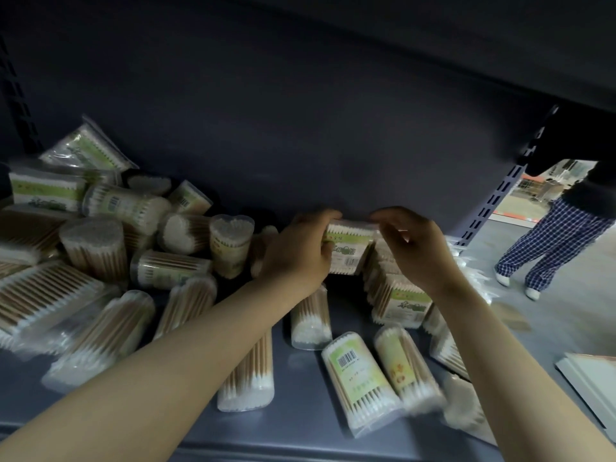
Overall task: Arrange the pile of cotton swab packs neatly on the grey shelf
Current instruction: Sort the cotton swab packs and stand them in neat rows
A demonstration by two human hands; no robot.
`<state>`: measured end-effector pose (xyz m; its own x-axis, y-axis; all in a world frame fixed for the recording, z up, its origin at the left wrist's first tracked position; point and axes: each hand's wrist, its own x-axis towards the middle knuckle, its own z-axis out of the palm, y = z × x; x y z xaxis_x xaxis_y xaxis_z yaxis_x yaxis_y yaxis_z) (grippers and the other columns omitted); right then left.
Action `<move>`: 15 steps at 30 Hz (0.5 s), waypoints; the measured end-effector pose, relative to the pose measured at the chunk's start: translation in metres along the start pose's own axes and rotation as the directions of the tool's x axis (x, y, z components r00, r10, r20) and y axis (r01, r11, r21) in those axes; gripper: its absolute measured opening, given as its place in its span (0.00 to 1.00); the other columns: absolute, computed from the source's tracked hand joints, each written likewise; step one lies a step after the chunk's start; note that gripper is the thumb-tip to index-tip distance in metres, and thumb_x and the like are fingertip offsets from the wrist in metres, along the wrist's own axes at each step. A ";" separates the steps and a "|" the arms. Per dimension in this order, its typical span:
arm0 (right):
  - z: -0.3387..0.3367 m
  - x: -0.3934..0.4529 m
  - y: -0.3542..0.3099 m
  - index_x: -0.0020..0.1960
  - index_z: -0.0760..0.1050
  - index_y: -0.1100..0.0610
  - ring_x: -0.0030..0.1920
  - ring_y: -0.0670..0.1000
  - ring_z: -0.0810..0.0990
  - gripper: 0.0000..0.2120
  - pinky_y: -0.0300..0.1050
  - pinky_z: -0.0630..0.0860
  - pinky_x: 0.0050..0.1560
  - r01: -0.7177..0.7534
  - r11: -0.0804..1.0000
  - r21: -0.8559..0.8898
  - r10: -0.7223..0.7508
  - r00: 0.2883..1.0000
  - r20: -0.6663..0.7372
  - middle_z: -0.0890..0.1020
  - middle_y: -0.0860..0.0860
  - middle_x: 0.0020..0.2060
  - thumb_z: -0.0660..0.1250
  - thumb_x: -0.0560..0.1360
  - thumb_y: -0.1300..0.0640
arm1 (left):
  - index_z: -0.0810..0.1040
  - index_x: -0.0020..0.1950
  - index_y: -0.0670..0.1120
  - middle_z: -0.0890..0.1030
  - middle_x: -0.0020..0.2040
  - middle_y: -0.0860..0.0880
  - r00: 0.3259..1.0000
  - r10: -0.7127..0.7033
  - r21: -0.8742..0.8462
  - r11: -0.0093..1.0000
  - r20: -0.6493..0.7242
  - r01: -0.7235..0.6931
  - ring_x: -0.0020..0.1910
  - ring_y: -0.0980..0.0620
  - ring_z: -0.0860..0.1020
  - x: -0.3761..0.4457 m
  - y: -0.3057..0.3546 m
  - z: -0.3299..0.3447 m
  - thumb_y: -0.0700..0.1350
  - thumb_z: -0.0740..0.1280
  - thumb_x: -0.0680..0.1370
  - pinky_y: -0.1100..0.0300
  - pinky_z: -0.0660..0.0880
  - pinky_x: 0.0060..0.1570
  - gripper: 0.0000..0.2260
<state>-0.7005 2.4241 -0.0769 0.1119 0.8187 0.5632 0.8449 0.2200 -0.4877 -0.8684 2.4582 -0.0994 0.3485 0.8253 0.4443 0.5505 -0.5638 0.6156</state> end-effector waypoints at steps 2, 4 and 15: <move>-0.006 -0.001 0.008 0.52 0.79 0.58 0.49 0.47 0.78 0.11 0.36 0.69 0.48 -0.077 0.994 -0.071 0.077 0.997 -0.005 0.79 0.47 0.45 0.60 0.76 0.65 | 0.68 0.68 0.52 0.72 0.62 0.47 1.000 -0.015 0.025 1.000 0.004 0.015 0.59 0.48 0.73 0.003 0.003 0.006 0.41 0.62 0.78 0.57 0.69 0.56 0.19; -0.010 -0.003 0.017 0.55 0.77 0.57 0.54 0.50 0.77 0.12 0.37 0.67 0.50 -0.138 0.980 -0.140 0.143 0.989 0.025 0.80 0.50 0.50 0.59 0.76 0.66 | 0.69 0.67 0.51 0.71 0.62 0.47 0.999 -0.044 0.011 0.999 -0.013 0.044 0.59 0.48 0.73 0.005 0.005 0.012 0.42 0.62 0.78 0.58 0.69 0.55 0.17; -0.002 -0.010 0.036 0.66 0.70 0.60 0.66 0.56 0.68 0.19 0.44 0.63 0.64 -0.109 0.904 -0.414 0.216 0.951 0.220 0.72 0.56 0.66 0.56 0.76 0.65 | 0.72 0.62 0.46 0.67 0.63 0.47 0.989 -0.143 0.058 0.988 0.045 0.141 0.57 0.47 0.73 0.012 0.004 0.044 0.38 0.62 0.77 0.58 0.72 0.54 0.13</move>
<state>-0.6697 2.4223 -0.0989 0.1738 0.9430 0.2838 0.9678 -0.1103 -0.2261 -0.8284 2.4678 -0.1203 0.2998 0.8982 0.3214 0.6370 -0.4393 0.6334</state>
